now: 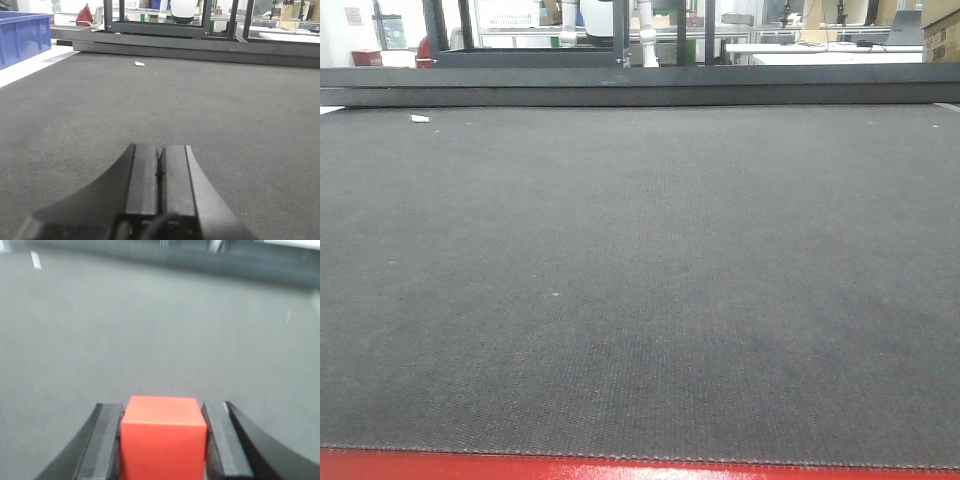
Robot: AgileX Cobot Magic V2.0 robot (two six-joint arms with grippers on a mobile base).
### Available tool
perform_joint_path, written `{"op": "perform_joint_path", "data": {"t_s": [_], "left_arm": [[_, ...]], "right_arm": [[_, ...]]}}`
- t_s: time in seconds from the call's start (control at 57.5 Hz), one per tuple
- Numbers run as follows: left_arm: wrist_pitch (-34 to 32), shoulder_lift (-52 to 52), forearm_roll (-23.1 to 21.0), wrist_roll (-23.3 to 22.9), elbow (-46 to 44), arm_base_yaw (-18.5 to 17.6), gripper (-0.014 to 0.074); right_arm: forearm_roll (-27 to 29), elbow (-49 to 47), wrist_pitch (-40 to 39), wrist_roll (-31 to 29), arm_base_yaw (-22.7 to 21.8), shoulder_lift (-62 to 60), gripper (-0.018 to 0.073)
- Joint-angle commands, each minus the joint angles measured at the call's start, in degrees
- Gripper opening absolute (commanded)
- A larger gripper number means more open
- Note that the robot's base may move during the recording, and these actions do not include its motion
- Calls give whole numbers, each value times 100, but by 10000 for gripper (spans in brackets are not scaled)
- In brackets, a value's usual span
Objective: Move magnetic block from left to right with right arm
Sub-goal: 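Raise the held red cube up and back toward the robot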
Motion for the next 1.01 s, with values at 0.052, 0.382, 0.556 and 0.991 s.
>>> {"op": "perform_joint_path", "data": {"t_s": [0.052, 0.382, 0.556, 0.991], "left_arm": [[-482, -68, -27, -34, 49, 9, -126], [-482, -68, -27, -34, 49, 9, -126], [-482, -68, -27, -34, 49, 9, -126], [-482, -68, -27, -34, 49, 9, -126]], "right_arm": [[-148, -154, -618, -62, -27, -488, 100], [-148, -154, -574, -62, -27, -840, 100], [-148, -154, -574, -62, -27, -840, 100], [-148, -154, -574, -62, -27, -840, 100]]}}
